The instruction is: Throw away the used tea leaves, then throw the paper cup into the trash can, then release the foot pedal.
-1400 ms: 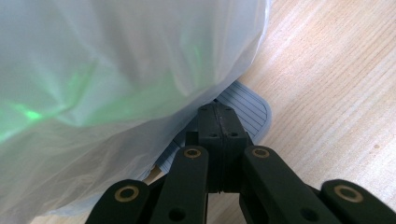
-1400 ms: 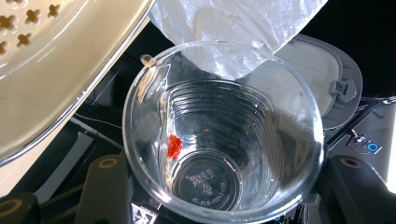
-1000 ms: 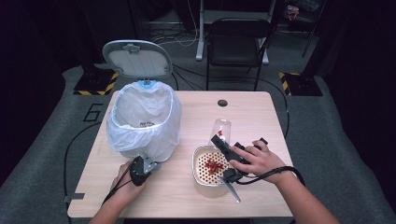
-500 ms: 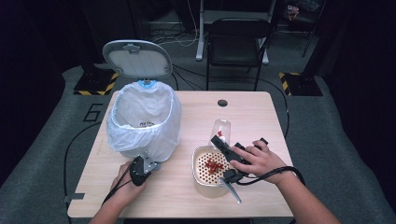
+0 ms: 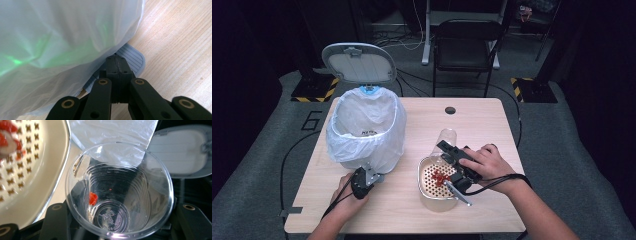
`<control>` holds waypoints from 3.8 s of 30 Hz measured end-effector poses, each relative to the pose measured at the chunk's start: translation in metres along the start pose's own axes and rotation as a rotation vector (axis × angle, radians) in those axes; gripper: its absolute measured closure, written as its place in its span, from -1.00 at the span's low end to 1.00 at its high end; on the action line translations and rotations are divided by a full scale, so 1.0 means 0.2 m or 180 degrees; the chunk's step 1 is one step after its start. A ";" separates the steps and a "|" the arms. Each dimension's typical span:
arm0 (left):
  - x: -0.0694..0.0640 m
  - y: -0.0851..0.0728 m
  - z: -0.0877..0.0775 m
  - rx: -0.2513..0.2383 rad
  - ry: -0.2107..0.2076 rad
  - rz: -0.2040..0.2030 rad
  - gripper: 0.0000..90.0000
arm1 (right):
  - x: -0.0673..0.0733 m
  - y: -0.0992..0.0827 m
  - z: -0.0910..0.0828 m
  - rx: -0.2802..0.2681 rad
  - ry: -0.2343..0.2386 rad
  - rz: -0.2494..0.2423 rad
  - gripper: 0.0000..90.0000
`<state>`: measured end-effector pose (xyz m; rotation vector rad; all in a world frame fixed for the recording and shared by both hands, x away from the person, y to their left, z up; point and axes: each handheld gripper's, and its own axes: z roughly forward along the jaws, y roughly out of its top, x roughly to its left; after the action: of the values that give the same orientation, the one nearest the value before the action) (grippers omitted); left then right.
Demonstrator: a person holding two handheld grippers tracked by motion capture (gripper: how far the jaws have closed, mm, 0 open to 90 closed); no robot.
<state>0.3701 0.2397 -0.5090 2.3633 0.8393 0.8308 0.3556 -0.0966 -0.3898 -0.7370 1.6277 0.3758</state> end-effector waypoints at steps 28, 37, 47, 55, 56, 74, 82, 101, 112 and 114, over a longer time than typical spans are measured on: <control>-0.01 0.00 0.01 -0.0025 -0.0048 -0.0124 1.00 | -0.20 -0.42 0.36 -0.0012 0.1758 0.3056 -0.09; 0.00 0.00 0.00 -0.0015 -0.0050 -0.0093 1.00 | -0.27 -0.55 0.40 -0.0094 0.2094 0.4050 -0.09; 0.00 0.00 0.00 -0.0014 -0.0056 -0.0091 1.00 | -0.51 -0.51 0.34 -0.0305 0.2149 0.4407 -0.09; -0.01 0.00 0.00 -0.0020 -0.0073 -0.0128 1.00 | -0.69 -0.37 0.33 -0.0352 0.2272 0.4372 -0.08; 0.00 0.00 0.00 -0.0014 -0.0075 -0.0123 1.00 | -0.72 -0.34 0.33 -0.0358 0.2303 0.4355 -0.08; -0.02 -0.01 0.01 -0.0020 -0.0115 -0.0267 1.00 | -1.02 -0.04 0.63 -0.0361 0.2279 0.4504 -0.09; -0.02 -0.01 0.01 -0.0020 -0.0115 -0.0270 1.00 | -1.02 0.01 0.82 -0.0259 0.2228 0.4612 -0.10; -0.01 -0.01 0.01 -0.0024 -0.0124 -0.0274 1.00 | -0.92 0.17 1.01 -0.0218 0.1889 0.4845 -0.91; -0.01 -0.01 0.01 -0.0028 -0.0151 -0.0323 1.00 | -0.90 0.01 0.75 -0.0307 0.1888 0.4745 -0.68; -0.01 -0.01 0.01 -0.0028 -0.0153 -0.0328 1.00 | -0.88 -0.03 0.70 -0.0322 0.1848 0.4722 -0.68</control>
<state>0.3697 0.2395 -0.5111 2.3017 0.9270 0.7318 0.4738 0.0298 -0.2460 0.5153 2.5033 1.3713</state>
